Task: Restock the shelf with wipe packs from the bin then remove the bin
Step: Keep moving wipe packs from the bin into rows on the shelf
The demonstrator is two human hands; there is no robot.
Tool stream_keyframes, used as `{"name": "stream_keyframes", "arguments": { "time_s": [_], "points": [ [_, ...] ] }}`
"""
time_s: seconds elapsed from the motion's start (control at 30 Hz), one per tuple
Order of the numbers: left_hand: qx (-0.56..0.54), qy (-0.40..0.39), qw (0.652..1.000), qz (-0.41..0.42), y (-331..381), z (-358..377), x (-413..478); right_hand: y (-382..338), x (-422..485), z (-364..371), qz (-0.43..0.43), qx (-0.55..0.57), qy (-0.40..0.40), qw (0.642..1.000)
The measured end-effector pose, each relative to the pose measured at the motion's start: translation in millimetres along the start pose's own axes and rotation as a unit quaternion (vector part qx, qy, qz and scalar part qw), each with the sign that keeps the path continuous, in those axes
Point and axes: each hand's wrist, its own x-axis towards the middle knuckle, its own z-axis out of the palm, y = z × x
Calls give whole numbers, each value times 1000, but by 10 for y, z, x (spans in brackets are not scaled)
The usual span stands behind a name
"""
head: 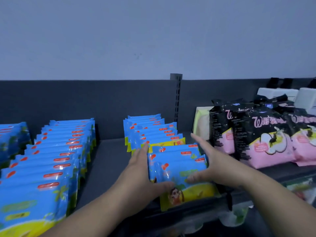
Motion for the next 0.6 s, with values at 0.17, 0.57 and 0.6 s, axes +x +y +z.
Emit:
{"name": "stream_keyframes", "arguments": {
  "time_s": [0.17,0.57,0.6],
  "points": [
    [-2,12,1000,-6,-53,-18,-58,0,-7,134,-51,50,8,997],
    [50,126,990,-27,41,-104,-84,-65,184,-190,-76,-13,27,997],
    [59,129,990,-23,50,-102,-76,-79,211,-201,-81,-34,35,996]
  ]
}}
